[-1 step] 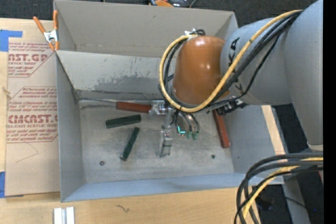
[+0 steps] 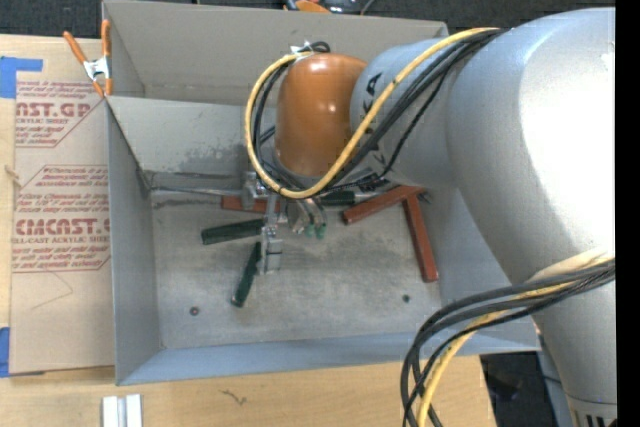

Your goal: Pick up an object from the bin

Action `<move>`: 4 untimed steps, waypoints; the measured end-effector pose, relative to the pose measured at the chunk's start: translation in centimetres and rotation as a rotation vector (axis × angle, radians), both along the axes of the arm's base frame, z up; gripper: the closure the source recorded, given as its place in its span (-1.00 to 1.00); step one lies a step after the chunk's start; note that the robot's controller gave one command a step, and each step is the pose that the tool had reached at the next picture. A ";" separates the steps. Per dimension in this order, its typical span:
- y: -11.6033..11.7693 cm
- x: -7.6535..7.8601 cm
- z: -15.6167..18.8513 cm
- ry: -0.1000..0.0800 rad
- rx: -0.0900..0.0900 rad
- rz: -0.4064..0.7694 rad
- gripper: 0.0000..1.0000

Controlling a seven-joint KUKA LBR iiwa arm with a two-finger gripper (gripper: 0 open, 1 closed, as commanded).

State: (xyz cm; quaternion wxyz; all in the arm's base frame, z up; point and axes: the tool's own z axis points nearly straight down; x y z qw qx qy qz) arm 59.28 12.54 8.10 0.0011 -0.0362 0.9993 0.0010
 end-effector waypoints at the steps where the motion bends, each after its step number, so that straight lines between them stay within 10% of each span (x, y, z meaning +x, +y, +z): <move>1: -6.5 0.0 2.1 -0.001 -0.004 0.039 -1.00; 2: -0.3 -2.0 -1.2 0.000 0.002 0.064 -1.00; 3: -0.6 -1.9 -1.1 -0.001 0.000 0.059 1.00; 4: 1.2 -2.1 11.7 -0.009 0.001 0.056 1.00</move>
Offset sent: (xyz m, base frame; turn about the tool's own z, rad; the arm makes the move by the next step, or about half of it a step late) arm -0.0005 -0.0608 0.0204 -0.0437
